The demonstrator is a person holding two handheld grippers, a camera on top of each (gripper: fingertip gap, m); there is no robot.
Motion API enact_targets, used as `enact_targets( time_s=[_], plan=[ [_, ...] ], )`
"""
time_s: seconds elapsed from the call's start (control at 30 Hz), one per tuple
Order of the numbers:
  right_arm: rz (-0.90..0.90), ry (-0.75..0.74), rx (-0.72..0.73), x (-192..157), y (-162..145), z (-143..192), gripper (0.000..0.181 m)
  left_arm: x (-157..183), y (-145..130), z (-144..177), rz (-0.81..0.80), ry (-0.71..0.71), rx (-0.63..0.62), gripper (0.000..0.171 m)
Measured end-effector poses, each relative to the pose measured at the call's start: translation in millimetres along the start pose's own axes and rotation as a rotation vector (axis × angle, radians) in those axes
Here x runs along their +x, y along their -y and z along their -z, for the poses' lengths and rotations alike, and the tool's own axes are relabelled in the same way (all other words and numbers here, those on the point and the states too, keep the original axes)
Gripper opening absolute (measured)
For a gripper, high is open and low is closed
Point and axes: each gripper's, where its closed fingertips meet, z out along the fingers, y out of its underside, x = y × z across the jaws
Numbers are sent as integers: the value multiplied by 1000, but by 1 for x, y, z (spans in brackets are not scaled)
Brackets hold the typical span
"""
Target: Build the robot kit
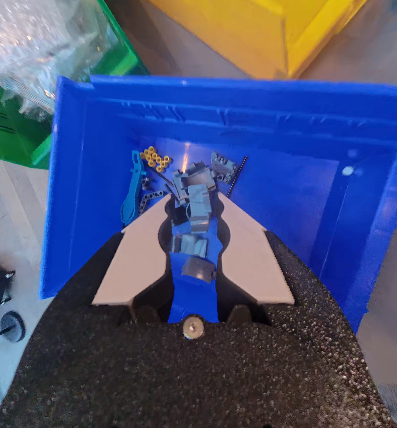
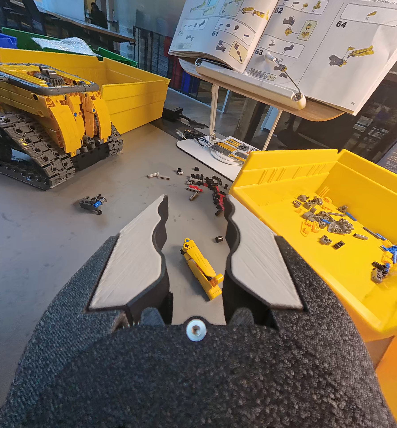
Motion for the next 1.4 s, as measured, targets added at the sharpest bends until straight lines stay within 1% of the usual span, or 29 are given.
enact_targets(
  time_s=[0.17,0.23,0.4,0.5,0.57,0.67,0.77,0.87,0.93,1.07,1.13,1.23,1.4],
  plan=[
    [0,3,12,0,2,1,49,14,42,32,64,25,271,41],
    [2,4,18,-1,3,2,49,25,59,46,86,22,380,45],
    [-5,7,34,-1,5,4,49,68,99,76,103,-12,603,47],
    [-12,12,44,-1,6,5,49,104,121,86,125,-89,729,47],
    [-13,14,54,-1,7,6,49,135,136,86,149,-183,795,48],
    [-24,14,65,0,9,8,49,184,159,76,183,-295,901,50],
    [-30,12,72,0,10,9,49,214,179,60,204,-316,990,53],
    [-33,13,77,-1,10,9,49,218,190,56,210,-242,1080,54],
    [-28,14,76,-2,11,9,48,220,192,54,200,-231,1094,54],
    [-20,4,81,-3,13,6,49,226,184,38,196,-258,1048,57],
    [-26,-14,87,1,14,6,53,224,184,38,203,-252,1050,58],
    [-67,-38,104,9,15,8,59,226,184,32,210,-280,1020,61],
    [-135,-33,125,16,15,10,60,227,184,28,209,-288,999,62]
  ],
)
